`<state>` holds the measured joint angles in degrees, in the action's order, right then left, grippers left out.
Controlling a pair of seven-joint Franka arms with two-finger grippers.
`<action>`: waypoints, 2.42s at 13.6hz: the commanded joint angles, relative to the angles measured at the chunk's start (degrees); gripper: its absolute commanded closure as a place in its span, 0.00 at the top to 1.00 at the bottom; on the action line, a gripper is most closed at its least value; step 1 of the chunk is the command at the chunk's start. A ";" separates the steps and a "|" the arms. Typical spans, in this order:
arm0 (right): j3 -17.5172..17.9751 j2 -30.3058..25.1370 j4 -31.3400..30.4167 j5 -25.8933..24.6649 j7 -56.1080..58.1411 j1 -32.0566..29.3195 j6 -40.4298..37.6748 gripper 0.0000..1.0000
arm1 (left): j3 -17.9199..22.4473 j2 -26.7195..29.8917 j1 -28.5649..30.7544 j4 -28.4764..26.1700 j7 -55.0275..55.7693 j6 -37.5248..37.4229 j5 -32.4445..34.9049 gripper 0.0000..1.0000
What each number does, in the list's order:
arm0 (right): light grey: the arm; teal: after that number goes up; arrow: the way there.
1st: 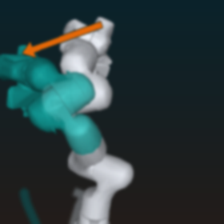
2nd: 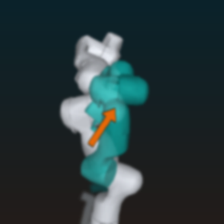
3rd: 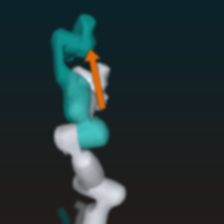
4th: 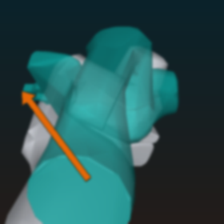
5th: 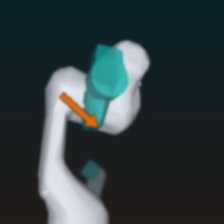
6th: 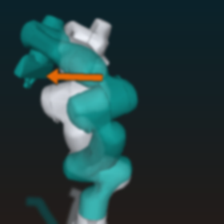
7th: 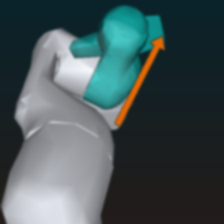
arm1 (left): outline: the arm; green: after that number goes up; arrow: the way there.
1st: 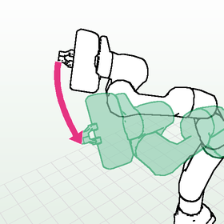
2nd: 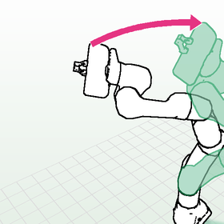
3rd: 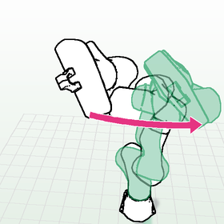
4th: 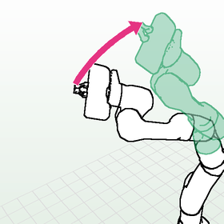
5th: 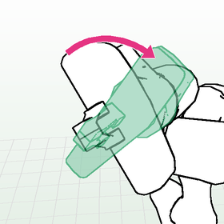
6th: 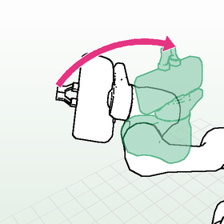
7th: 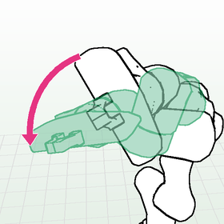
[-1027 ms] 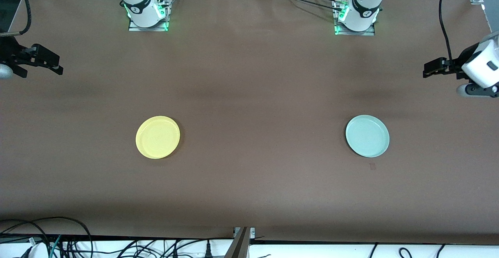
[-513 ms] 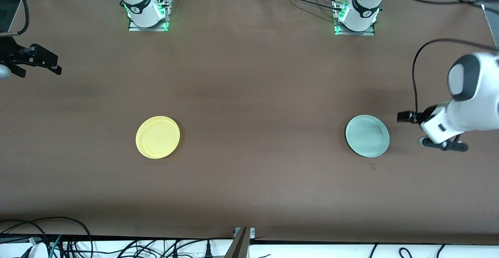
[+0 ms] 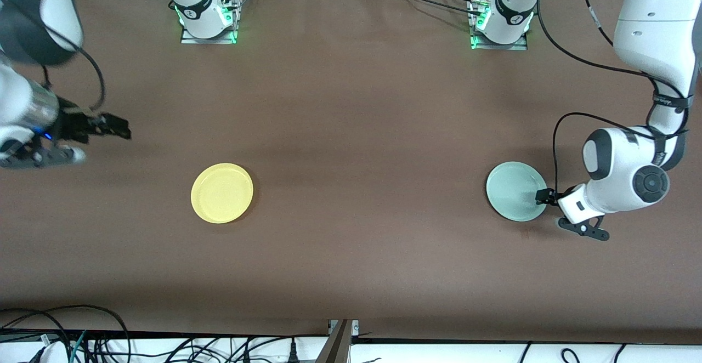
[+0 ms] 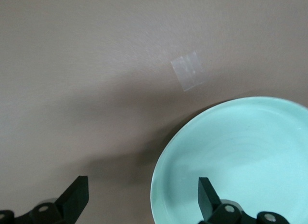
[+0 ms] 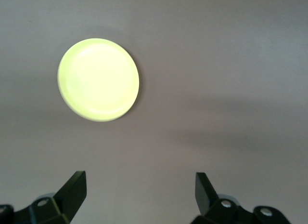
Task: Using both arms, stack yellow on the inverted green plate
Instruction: 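Reach the left gripper to the green plate while the right gripper reaches the yellow plate, then grip the green plate with the left gripper while the right gripper grips the yellow plate, then lift and flip the green plate over with the left gripper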
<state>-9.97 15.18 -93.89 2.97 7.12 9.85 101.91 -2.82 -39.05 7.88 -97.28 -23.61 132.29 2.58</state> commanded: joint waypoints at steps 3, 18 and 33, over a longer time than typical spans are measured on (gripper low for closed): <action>-0.14 14.06 0.73 1.08 0.61 2.37 15.22 1.00 | -2.01 0.02 1.61 -1.07 -5.30 1.91 -1.35 0.66; 2.23 20.06 -11.75 5.99 0.35 2.11 37.85 0.84 | -1.92 3.36 -3.48 6.46 -7.25 -8.42 6.28 0.00; 2.15 20.94 -9.29 11.80 2.37 0.26 32.13 0.76 | -0.25 -0.85 -43.19 19.58 38.78 -38.59 43.11 0.00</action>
<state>-7.97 35.48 -104.24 13.30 8.27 10.19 133.99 -4.46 -37.63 -29.89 -79.71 9.90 97.25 41.63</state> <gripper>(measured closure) 0.216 0.974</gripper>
